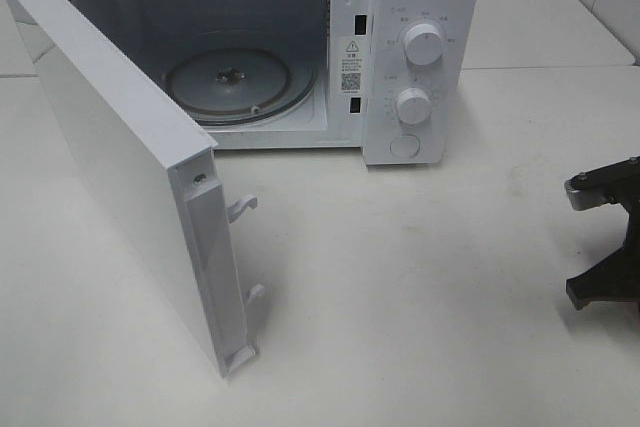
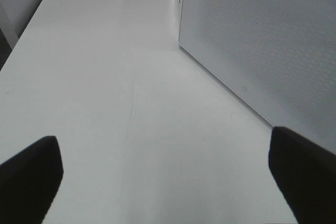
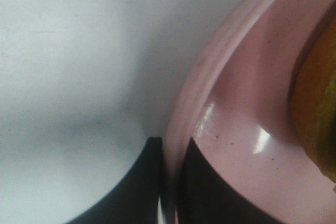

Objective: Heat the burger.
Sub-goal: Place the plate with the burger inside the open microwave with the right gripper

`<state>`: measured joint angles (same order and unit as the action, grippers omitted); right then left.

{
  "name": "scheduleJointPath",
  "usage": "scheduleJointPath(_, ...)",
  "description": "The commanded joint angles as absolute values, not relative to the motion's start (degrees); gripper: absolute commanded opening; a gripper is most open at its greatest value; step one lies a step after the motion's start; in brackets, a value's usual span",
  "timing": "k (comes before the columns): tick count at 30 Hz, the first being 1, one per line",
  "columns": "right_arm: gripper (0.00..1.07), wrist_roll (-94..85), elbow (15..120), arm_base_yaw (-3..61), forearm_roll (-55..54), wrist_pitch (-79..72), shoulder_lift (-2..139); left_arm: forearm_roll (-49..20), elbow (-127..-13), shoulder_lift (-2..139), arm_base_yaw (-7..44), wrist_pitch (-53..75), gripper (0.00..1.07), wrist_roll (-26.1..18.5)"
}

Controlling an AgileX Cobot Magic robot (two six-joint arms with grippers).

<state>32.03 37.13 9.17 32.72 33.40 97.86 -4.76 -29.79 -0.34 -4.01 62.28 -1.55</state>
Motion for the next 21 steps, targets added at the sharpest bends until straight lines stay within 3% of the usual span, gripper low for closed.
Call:
scheduleJointPath(1, 0.00, 34.84, 36.55, 11.06, 35.70, 36.04, 96.54, -5.04, -29.56, -1.32, -3.95, 61.48, 1.00, -1.55)
scheduleJointPath(21, 0.00, 37.13, 36.50, 20.45, 41.02, 48.76, 86.40, -5.04, -29.56, -1.32, -3.95, 61.48, 1.00, -1.55)
